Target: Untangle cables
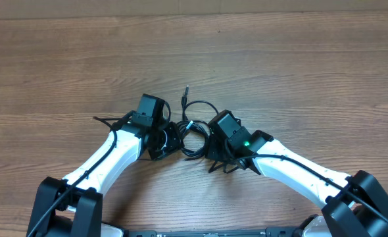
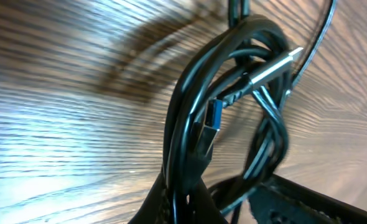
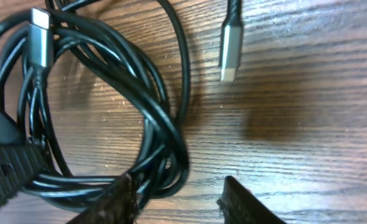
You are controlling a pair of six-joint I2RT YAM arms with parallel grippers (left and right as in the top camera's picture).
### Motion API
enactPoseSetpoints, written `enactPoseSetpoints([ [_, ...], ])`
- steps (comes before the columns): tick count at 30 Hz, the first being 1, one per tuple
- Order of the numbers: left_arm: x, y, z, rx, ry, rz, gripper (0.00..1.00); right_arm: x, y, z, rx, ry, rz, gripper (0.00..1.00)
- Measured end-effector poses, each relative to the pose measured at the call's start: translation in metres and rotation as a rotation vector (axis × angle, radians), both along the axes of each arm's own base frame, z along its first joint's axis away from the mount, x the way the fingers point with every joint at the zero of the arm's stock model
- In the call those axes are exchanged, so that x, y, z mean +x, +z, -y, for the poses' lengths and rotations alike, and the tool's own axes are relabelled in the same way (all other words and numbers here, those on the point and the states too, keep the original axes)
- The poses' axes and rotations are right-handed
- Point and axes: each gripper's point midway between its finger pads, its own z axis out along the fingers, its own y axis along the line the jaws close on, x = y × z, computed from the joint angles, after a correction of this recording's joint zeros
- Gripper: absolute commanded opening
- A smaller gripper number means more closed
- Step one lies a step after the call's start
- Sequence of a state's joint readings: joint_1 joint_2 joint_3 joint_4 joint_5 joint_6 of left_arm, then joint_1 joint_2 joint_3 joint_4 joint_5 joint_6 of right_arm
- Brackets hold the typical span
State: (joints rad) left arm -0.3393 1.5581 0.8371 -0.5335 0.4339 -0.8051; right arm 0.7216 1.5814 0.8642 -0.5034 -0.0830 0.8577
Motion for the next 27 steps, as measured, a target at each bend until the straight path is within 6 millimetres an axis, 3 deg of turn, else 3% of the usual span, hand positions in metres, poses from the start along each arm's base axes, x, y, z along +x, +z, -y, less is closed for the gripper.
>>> enactPoseSetpoints([
  [10, -0.004, 0.004, 0.008, -0.050, -0.019, -0.014, 0.04, -0.001, -0.004, -0.001, 0.098, -0.083, -0.075, 0.35],
  [15, -0.003, 0.006, 0.009, -0.070, -0.019, -0.015, 0.04, 0.008, 0.000, 0.010, 0.169, -0.091, -0.121, 0.18],
  [17, -0.001, 0.007, 0.006, -0.084, -0.018, -0.014, 0.04, 0.013, 0.004, 0.016, 0.220, -0.077, -0.144, 0.18],
  [20, 0.005, 0.010, -0.001, -0.108, 0.003, -0.009, 0.04, 0.017, 0.013, 0.022, 0.328, -0.033, -0.172, 0.22],
  [24, 0.012, 0.015, -0.011, -0.152, 0.034, -0.006, 0.04, 0.022, 0.030, 0.020, 0.471, 0.043, -0.160, 0.46],
  [27, 0.018, 0.021, -0.010, -0.197, 0.034, 0.015, 0.04, 0.019, 0.039, 0.009, 0.528, 0.112, -0.140, 0.44],
])
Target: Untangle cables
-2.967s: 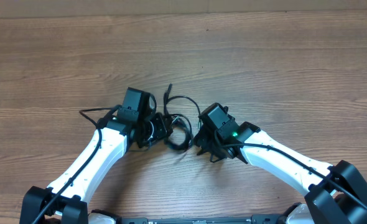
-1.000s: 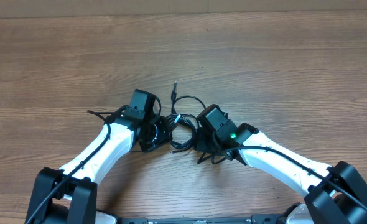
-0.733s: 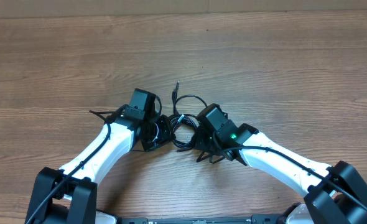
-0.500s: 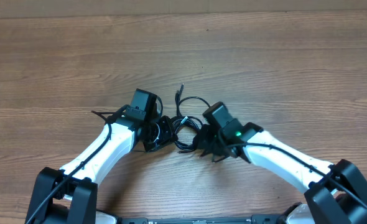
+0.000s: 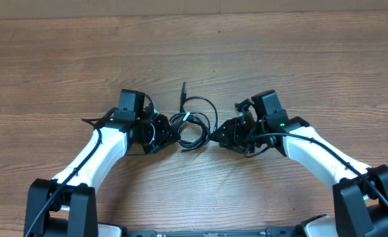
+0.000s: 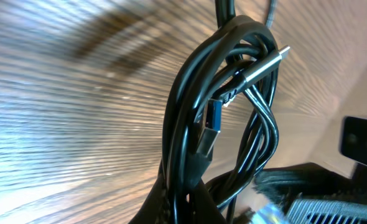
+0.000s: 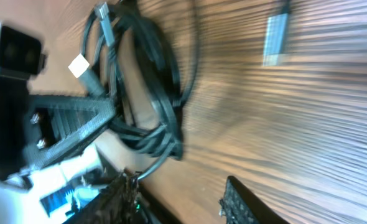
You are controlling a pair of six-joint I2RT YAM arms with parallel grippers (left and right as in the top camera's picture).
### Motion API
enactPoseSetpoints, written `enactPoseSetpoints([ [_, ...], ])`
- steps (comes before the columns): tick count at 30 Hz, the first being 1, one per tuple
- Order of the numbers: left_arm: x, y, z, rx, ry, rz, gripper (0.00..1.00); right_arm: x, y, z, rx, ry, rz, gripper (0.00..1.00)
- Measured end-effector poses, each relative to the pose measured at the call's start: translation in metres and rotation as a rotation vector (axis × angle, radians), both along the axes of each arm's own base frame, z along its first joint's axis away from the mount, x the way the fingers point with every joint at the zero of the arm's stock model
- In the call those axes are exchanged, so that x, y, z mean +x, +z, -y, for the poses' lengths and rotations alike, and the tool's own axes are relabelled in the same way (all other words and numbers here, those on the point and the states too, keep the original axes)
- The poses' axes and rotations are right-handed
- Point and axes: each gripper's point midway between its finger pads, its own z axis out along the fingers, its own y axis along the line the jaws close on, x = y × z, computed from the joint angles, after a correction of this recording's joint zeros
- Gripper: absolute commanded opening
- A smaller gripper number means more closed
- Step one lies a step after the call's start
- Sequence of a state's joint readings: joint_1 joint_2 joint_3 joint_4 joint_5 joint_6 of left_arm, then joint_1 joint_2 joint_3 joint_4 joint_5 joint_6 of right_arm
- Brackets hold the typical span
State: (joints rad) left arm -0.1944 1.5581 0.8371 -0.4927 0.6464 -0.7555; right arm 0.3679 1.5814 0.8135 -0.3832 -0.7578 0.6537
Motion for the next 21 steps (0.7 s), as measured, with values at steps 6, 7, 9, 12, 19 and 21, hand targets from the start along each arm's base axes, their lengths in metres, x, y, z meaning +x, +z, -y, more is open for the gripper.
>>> enactPoseSetpoints([
  [6, 0.000, 0.013, 0.014, -0.096, -0.048, 0.028, 0.04, -0.009, 0.009, -0.017, 0.062, 0.056, 0.007, 0.40],
  [7, 0.000, 0.015, 0.016, -0.111, -0.061, 0.034, 0.04, -0.008, 0.011, -0.018, 0.072, 0.058, 0.012, 0.39],
  [9, -0.002, 0.017, 0.017, -0.125, -0.071, 0.035, 0.04, -0.006, 0.013, -0.019, 0.085, 0.056, 0.016, 0.38],
  [12, -0.004, 0.021, 0.021, -0.155, -0.091, 0.039, 0.04, -0.006, 0.016, -0.020, 0.098, 0.060, 0.018, 0.33],
  [19, -0.004, 0.023, 0.023, -0.167, -0.114, 0.061, 0.04, -0.003, 0.024, -0.023, 0.151, 0.074, 0.039, 0.26],
  [21, -0.004, 0.023, 0.023, -0.167, -0.120, 0.066, 0.04, -0.003, 0.025, -0.022, 0.156, 0.075, 0.034, 0.28],
])
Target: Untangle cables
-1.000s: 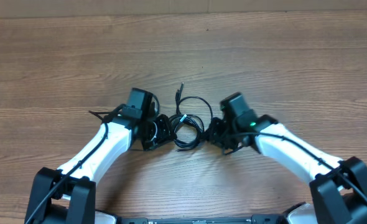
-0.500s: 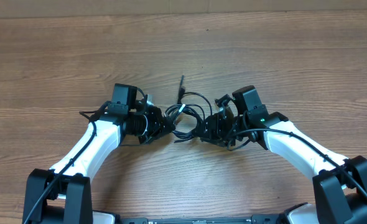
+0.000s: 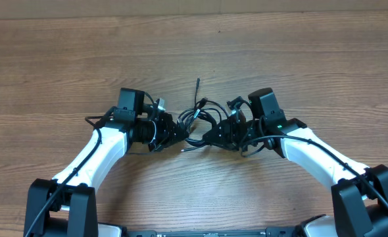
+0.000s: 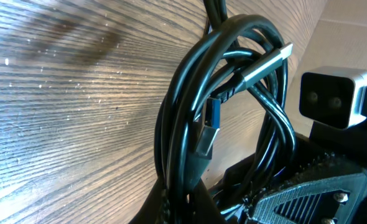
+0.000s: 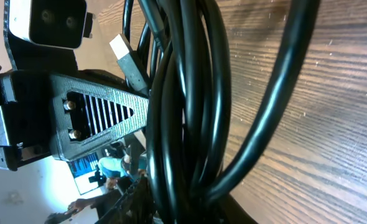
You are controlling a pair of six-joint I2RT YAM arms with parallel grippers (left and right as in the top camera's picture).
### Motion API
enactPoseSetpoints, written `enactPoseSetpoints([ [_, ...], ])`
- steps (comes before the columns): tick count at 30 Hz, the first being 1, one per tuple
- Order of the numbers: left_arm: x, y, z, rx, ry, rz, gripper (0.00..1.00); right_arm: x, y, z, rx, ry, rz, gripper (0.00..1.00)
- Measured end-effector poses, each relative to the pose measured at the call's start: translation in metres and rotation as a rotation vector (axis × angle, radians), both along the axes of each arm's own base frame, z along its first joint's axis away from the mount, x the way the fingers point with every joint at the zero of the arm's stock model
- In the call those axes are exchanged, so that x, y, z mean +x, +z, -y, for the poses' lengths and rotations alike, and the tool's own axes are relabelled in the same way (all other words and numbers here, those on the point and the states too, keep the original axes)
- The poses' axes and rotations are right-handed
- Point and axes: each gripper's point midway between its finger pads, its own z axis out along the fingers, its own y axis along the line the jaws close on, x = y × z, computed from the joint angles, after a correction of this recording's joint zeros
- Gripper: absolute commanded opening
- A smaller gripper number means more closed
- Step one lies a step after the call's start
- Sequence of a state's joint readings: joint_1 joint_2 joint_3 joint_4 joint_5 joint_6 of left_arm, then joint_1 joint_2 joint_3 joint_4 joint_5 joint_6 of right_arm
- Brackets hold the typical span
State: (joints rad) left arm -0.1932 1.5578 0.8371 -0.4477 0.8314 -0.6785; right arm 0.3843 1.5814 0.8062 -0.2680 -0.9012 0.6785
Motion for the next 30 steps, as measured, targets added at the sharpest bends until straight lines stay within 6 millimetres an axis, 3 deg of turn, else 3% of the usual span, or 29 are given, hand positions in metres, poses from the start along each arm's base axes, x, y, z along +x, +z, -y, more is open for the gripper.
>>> enactPoseSetpoints([
  [12, 0.010, -0.001, -0.016, 0.017, 0.020, 0.044, 0.04, 0.005, 0.013, 0.016, 0.094, 0.038, 0.052, 0.36],
  [30, 0.004, 0.009, -0.007, -0.058, -0.024, 0.049, 0.04, 0.011, 0.014, 0.016, 0.090, 0.035, 0.093, 0.32],
])
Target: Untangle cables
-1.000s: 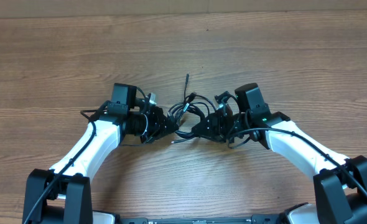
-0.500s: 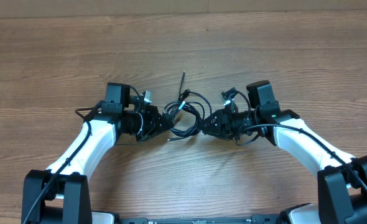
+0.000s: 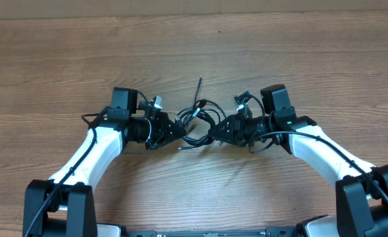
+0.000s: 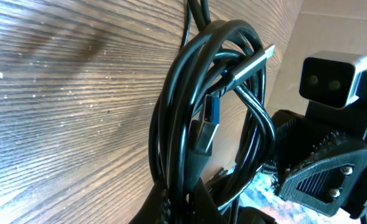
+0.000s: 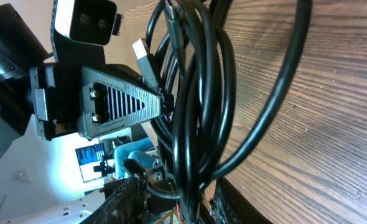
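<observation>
A tangle of black cables [image 3: 197, 122] hangs stretched between my two grippers above the wooden table [image 3: 194, 46]. My left gripper [image 3: 172, 132] is shut on the left side of the cable bundle [image 4: 183, 130]. A blue USB plug [image 4: 211, 115] and a silver plug [image 4: 249, 65] show among those loops. From the right, my right gripper [image 3: 219, 131] is shut on the same cable bundle [image 5: 193, 99], with the strands running down between its fingers [image 5: 129, 198]. One loose cable end [image 3: 198, 83] points toward the far side of the table.
The two wrists face each other closely. The right wrist's camera [image 4: 333, 78] fills the right of the left wrist view, and the left wrist's camera [image 5: 87, 18] and finger [image 5: 115, 109] show in the right wrist view. Bare wood surrounds the arms.
Both arms have drawn slightly apart, the left wrist leftward and the right wrist rightward. The bundle between them looks a little more stretched. Both grippers keep their hold.
At first my left gripper held the coil on the table while my right gripper stood open beside it. Then the right arm was farther right and turned, still open. By 1.0 s ago it was closed round the bundle, and now the arms are slightly apart.
</observation>
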You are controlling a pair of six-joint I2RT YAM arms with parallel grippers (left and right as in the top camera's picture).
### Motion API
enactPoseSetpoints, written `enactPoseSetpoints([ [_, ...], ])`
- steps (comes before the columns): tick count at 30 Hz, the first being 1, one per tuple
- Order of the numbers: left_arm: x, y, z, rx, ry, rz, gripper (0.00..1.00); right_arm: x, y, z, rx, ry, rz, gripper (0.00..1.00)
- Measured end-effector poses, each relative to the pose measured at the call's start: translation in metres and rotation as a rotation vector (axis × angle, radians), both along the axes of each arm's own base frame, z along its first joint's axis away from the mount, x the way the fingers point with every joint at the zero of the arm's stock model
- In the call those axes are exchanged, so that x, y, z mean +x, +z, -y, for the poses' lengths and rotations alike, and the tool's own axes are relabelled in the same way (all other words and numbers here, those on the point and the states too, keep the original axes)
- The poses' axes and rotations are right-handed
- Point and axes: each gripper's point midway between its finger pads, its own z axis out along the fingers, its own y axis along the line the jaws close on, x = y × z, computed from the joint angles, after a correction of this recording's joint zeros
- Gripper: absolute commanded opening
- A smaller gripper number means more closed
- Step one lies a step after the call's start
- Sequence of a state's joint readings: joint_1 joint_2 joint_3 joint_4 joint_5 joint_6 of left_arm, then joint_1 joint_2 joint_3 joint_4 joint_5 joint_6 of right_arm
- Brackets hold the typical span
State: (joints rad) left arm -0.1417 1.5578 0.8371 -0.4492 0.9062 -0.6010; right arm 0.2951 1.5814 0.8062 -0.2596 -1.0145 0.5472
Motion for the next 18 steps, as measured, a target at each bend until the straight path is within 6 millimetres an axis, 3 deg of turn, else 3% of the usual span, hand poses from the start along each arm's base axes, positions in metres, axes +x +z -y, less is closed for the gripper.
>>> enactPoseSetpoints([
  [18, 0.001, 0.000, -0.001, 0.003, 0.002, 0.003, 0.04, -0.002, 0.014, -0.008, 0.074, 0.017, -0.037, 0.28],
])
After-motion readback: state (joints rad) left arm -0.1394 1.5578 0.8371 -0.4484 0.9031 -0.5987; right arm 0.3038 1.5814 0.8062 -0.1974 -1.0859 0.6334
